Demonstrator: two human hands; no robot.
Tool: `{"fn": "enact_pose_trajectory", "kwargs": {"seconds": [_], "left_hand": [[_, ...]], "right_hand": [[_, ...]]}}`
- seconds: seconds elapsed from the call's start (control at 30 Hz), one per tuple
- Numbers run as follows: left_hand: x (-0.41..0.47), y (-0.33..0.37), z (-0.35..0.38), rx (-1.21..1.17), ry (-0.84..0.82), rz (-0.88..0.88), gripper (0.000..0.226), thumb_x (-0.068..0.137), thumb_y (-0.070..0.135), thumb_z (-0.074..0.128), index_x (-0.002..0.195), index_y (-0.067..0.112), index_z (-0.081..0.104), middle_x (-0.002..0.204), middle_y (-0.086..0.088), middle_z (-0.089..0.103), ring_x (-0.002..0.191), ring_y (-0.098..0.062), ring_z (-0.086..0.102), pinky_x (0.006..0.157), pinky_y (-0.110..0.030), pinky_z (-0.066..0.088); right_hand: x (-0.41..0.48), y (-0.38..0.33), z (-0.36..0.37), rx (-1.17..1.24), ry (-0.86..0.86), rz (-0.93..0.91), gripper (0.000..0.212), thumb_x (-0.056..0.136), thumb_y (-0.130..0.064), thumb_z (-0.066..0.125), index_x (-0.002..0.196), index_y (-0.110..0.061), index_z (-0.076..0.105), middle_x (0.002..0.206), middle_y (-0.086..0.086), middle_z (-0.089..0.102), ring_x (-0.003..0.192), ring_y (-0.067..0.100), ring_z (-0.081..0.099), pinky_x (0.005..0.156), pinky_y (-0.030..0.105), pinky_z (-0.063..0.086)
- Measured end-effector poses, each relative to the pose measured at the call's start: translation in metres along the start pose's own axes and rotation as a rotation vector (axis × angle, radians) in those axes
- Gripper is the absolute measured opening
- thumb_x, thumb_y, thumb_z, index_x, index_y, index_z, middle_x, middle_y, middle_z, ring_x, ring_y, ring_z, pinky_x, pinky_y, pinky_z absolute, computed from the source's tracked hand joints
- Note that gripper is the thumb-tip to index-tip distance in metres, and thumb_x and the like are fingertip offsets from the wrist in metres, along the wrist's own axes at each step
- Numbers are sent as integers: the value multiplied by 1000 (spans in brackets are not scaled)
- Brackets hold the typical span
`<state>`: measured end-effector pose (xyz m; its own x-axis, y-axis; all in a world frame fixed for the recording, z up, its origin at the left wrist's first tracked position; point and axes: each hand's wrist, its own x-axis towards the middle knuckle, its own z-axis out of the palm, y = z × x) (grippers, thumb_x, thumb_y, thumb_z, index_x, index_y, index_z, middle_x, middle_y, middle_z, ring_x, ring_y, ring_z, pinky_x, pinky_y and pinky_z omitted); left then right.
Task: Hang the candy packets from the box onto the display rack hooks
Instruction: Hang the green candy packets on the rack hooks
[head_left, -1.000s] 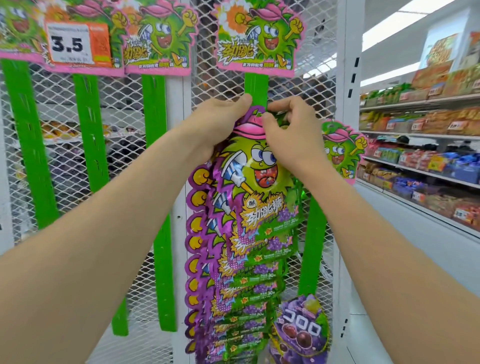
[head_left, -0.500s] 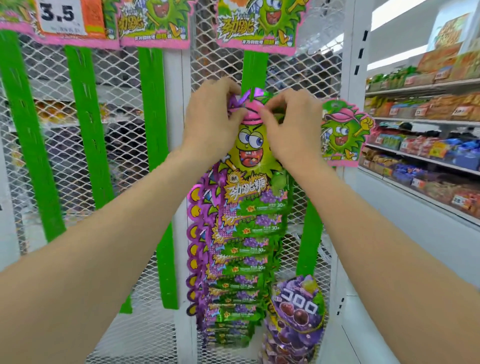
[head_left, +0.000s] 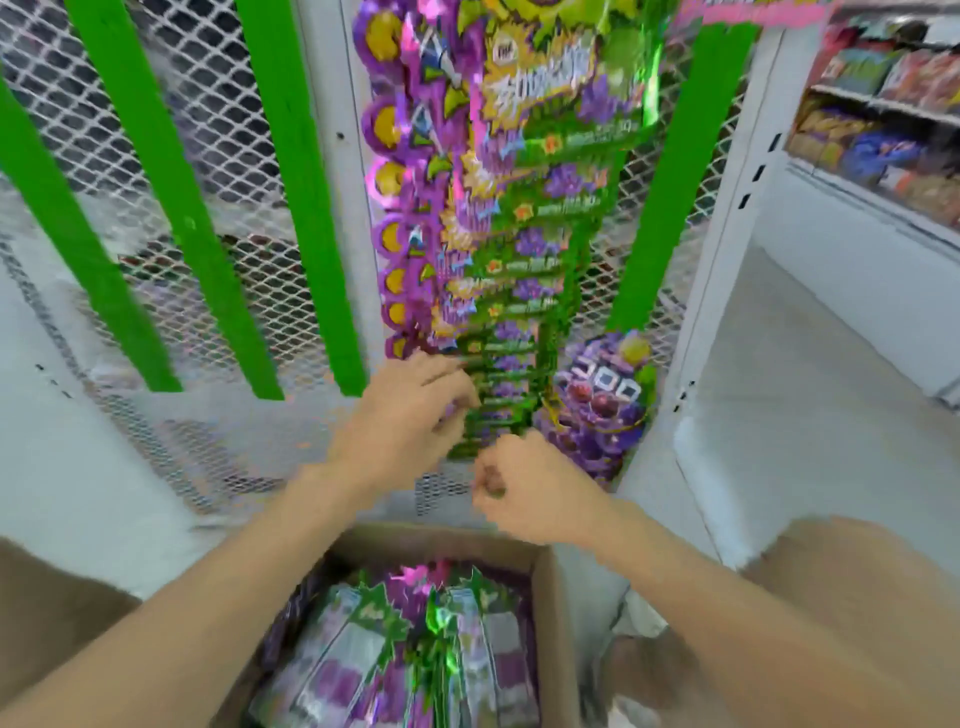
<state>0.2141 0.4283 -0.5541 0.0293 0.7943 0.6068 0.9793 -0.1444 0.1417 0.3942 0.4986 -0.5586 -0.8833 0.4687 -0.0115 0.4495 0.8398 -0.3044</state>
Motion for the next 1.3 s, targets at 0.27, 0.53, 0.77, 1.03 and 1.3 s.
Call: {"fn": "enact_pose_trajectory", "kwargs": {"seconds": [0.27,0.53,0.77,1.03,1.3], "left_hand": [[-151,6,157,-231,-1015,-457,37,88,50,59,102,18,70,108,-9,74,104,-34,70,84,-44,55],[-165,22,170,-399,-858,-1071,56,80,35,92,123,7,69,109,-11,75,104,-28,70,90,-38,56],[-119,40,134,-954,-649,-1302,26,84,7,85,108,8,76,103,-11,77,77,-8,71,56,-24,57],[-82,39,68,-896,-632,-1022,24,84,28,89,103,16,80,93,-4,81,89,-19,77,67,-28,60],[-50,23,10,-435,-394,-424,12,99,50,64,95,39,66,89,15,63,86,-3,57,78,-34,44]], "right_hand": [[0,25,73,-216,-599,-6,31,98,-25,60,71,-10,54,64,3,39,74,30,50,62,28,40],[17,42,72,-292,-562,59,13,101,-19,53,91,-14,47,108,16,56,94,35,59,69,35,43],[11,39,74,291,-533,542,35,106,-33,47,111,-1,60,106,24,71,84,39,75,73,42,65],[-6,40,59,778,-386,531,15,98,2,52,91,-6,63,78,12,61,73,27,61,72,42,56],[-17,14,0,523,12,249,9,95,-8,61,96,-15,66,59,-12,56,49,1,45,53,22,41]]}}
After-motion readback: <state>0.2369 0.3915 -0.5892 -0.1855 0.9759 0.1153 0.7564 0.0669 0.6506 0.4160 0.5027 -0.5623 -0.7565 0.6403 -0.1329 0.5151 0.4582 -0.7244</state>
